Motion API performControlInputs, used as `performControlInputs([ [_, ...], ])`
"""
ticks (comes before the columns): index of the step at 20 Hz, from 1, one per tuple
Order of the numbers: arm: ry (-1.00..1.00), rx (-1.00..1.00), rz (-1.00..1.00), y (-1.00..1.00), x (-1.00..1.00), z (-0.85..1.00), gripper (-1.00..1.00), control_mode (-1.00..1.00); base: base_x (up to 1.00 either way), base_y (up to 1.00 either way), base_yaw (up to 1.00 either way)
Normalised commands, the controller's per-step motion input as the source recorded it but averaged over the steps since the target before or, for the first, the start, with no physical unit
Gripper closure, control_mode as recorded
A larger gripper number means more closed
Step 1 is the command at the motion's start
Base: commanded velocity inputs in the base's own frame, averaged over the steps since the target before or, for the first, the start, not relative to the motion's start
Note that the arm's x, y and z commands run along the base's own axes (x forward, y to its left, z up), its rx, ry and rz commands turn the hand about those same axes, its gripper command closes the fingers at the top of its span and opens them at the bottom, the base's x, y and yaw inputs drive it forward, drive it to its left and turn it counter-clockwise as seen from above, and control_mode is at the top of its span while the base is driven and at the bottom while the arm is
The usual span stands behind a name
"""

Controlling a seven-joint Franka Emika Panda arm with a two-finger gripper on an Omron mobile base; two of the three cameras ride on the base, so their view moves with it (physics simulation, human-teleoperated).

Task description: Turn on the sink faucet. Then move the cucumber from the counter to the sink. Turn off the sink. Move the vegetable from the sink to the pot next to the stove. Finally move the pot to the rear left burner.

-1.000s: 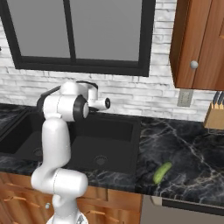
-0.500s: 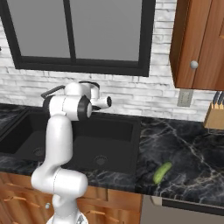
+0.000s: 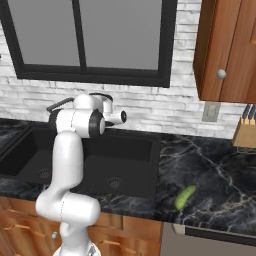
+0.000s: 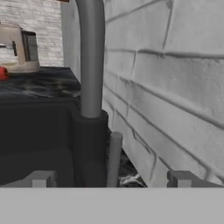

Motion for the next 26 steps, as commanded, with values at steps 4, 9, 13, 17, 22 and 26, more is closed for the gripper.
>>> performControlInputs([
  [4, 0.0, 0.0, 0.03, 0.29, 0.03, -0.05, -1.0, -1.0, 0.0, 0.0, 0.0],
  [9, 0.0, 0.0, 0.06, 0.26, 0.0, 0.0, -1.0, -1.0, 0.0, 0.0, 0.0],
  [13, 0.0, 0.0, 0.05, 0.26, 0.02, 0.0, -1.0, -1.0, 0.0, 0.0, 0.0],
  [17, 0.0, 0.0, 0.03, 0.25, 0.03, -0.05, -1.0, -1.0, 0.0, 0.0, 0.0],
  [22, 0.0, 0.0, 0.0, 0.36, 0.02, -0.12, 1.0, -1.0, 0.0, 0.0, 0.0],
  [26, 0.0, 0.0, 0.0, 0.33, 0.05, -0.07, 1.0, -1.0, 0.0, 0.0, 0.0],
])
